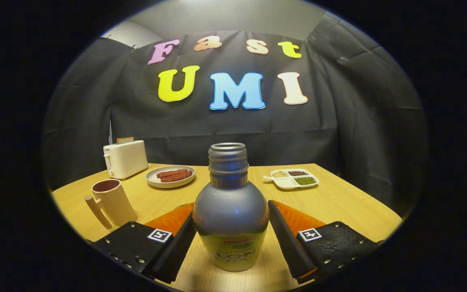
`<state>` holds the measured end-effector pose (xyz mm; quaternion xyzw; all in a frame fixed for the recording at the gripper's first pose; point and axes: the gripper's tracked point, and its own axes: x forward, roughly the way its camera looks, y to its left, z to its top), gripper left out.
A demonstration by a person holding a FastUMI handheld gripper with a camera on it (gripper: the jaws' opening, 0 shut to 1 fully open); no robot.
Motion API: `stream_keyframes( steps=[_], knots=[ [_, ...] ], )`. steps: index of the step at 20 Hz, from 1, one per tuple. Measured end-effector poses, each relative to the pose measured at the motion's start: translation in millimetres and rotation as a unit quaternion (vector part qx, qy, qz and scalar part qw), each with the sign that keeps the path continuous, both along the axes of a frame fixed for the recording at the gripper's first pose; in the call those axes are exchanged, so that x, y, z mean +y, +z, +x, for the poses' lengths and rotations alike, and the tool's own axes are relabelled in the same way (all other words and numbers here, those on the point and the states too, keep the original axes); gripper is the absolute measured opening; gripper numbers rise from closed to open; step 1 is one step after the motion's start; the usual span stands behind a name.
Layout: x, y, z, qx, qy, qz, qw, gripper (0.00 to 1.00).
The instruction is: Take the bottle from table, then pour the juice into the cup, finally place the bottle on the coaster
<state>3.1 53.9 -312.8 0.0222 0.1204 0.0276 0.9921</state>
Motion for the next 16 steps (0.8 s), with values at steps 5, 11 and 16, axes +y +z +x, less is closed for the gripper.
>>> stream_keyframes(
  steps=[5, 11, 16],
  knots=[
    [-5, 18, 5, -0.001, -0.009, -0.051, 0.999, 0.80],
    [17, 87, 24, -0.033, 0.024, -0.113, 0.993, 0.78],
    [43, 116, 32, -0.037, 0.056, -0.168, 0.984, 0.78]
  ],
)
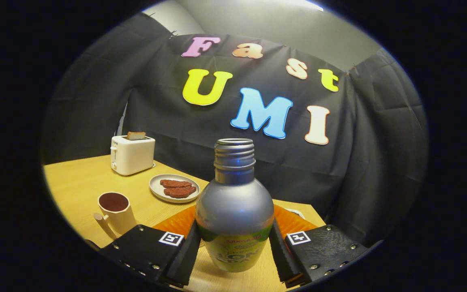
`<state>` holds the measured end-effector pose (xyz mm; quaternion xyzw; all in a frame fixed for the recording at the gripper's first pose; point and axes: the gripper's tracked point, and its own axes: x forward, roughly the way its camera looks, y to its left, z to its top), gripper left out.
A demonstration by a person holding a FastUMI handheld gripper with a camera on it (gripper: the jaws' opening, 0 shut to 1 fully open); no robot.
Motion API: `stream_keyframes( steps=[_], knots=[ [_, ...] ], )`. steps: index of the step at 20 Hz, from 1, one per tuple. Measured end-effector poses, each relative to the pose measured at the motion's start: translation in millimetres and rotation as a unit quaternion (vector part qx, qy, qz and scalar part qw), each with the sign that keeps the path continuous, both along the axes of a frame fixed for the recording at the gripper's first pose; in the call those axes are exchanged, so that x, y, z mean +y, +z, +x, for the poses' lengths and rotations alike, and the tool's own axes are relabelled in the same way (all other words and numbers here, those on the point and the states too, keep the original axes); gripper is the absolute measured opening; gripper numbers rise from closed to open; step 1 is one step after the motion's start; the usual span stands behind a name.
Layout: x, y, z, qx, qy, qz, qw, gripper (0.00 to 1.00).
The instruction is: Take the bottle from table, then pour the juice into the cup, finally place the bottle on the coaster
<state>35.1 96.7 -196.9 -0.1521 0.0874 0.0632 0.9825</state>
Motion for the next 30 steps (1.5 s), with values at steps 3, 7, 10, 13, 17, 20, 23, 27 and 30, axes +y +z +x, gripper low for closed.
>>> stream_keyframes(
  steps=[3, 7, 10, 13, 17, 20, 23, 27, 30],
  knots=[
    [12, 4, 4, 0.006, 0.015, -0.041, 0.999, 0.78],
    [20, 7, 12, 0.011, 0.015, -0.094, 0.995, 0.78],
    [27, 4, 17, 0.017, 0.022, -0.150, 0.988, 0.78],
    [36, -1, 25, 0.017, 0.036, -0.176, 0.984, 0.78],
    [42, -8, 28, 0.028, 0.046, -0.231, 0.971, 0.78],
    [42, -13, 30, 0.032, 0.046, -0.273, 0.961, 0.78],
    [49, -18, 34, 0.034, 0.049, -0.306, 0.950, 0.78],
    [63, -27, 35, 0.036, 0.059, -0.337, 0.939, 0.78],
    [74, -30, 36, 0.027, 0.065, -0.379, 0.923, 0.78]
  ],
)
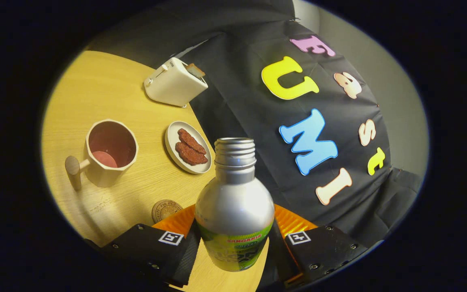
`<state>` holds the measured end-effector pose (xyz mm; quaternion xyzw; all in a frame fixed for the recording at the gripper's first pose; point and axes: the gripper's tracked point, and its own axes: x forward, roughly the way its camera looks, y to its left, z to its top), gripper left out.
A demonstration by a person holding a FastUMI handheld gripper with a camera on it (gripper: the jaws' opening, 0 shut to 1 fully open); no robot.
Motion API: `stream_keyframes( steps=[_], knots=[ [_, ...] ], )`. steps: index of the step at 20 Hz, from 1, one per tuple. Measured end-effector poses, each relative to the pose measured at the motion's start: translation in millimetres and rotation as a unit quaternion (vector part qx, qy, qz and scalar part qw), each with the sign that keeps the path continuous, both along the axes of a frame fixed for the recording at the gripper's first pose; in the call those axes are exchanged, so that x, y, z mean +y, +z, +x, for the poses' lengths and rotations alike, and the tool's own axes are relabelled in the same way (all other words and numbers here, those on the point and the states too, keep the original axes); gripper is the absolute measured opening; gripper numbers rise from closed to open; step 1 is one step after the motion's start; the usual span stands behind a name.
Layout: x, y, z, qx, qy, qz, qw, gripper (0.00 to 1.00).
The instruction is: Take the bottle from table, then pour the juice into the cup, finally place the bottle on the coaster
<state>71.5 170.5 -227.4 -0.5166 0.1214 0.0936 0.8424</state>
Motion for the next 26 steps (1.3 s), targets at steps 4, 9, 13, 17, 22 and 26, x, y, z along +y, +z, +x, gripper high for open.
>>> stream_keyframes(
  steps=[4, 9, 13, 17, 22, 26],
  knots=[
    [13, -7, 0, 0.000, 0.021, -0.037, 0.999, 0.78],
    [17, -14, 5, 0.005, 0.025, -0.071, 0.997, 0.78],
    [21, -19, 9, 0.010, 0.040, -0.097, 0.994, 0.78],
    [26, -26, 17, 0.017, 0.065, -0.129, 0.989, 0.78],
    [34, -28, 22, 0.014, 0.091, -0.171, 0.981, 0.78],
    [33, -32, 26, 0.022, 0.106, -0.197, 0.974, 0.78]
  ],
)
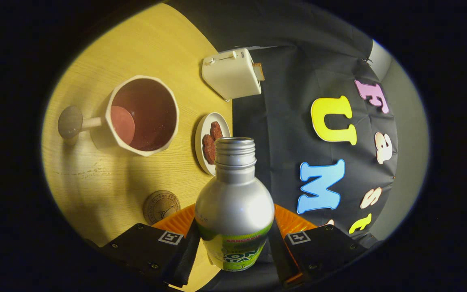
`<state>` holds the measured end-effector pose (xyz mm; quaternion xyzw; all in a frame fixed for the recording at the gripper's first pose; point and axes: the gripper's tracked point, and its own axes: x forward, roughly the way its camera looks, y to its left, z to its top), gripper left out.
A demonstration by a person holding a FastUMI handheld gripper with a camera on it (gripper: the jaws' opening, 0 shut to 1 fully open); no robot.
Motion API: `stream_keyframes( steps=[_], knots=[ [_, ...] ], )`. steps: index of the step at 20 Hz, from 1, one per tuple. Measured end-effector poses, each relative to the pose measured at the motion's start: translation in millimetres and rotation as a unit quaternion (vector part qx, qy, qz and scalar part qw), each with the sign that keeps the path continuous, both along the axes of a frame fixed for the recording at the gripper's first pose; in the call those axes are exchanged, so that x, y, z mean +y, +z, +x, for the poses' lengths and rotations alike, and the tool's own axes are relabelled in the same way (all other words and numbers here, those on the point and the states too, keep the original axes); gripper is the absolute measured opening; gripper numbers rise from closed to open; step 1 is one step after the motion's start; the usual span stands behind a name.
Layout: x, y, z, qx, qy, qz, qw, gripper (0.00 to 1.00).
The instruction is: Take the bottle from table, then pour the juice into the cup, finally place the bottle on the coaster
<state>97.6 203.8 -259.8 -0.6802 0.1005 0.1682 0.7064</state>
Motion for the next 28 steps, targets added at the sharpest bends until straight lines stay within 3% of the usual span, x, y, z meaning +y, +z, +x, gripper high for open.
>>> stream_keyframes(
  steps=[18, 28],
  knots=[
    [11, 15, 10, -0.023, 0.079, -0.092, 0.992, 0.78],
    [14, 20, 12, -0.037, 0.102, -0.124, 0.986, 0.78]
  ],
)
